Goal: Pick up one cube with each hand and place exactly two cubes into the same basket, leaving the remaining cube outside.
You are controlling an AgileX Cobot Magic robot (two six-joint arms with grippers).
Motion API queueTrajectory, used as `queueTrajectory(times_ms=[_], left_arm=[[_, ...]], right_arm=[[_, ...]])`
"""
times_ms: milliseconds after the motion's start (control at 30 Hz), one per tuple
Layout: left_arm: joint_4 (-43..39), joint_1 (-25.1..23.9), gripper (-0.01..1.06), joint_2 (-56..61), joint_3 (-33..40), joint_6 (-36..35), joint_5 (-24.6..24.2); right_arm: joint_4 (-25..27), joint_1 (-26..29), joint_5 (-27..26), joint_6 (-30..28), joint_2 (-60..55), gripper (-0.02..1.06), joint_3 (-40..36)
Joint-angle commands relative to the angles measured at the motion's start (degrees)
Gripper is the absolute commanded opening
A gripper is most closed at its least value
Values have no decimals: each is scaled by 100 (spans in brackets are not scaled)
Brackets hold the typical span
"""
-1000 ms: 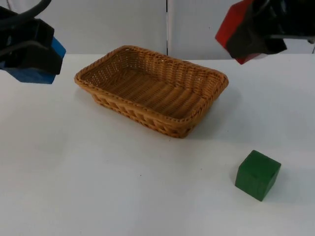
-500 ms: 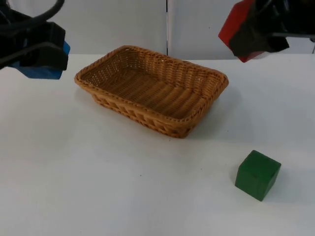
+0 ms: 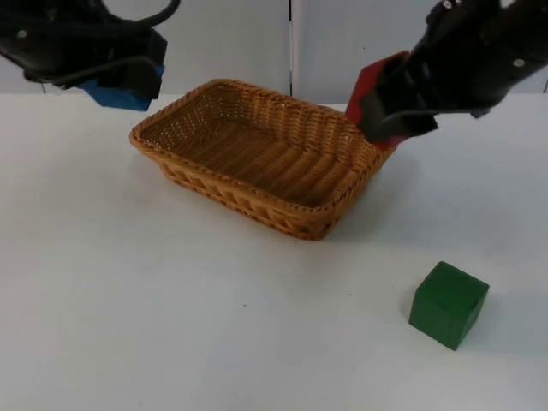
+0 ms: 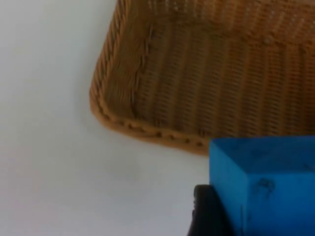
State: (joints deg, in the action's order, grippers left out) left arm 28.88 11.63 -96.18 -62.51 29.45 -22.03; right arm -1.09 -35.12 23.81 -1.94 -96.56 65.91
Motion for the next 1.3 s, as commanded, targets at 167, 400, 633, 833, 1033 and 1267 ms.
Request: queueTrajectory(times_ms=[167,400,633,833,1033,1267], left_arm=[[59,30,0,-738,-802,329,-31],[54,30,0,-1508,-1515,479,-17],[62,30,0,-2261,-2211,530,-9],[62,30,0,-2782,-2687,540,-9],[133,30,0,-3080,-2993,540,5],[363,30,0,-3356,-2993,632,192]], right_arm=[[13,322,10,3,-717,0,816],[2,345,91,-64,-1614,0,1691],[-24,345,59,-160,-2450,0,2519],[-24,345,-142,-173,-2992,0,3049],[-1,345,-1012,-173,-3211,0,3084],[-11,345,-1180,-173,-3493,0,3095]])
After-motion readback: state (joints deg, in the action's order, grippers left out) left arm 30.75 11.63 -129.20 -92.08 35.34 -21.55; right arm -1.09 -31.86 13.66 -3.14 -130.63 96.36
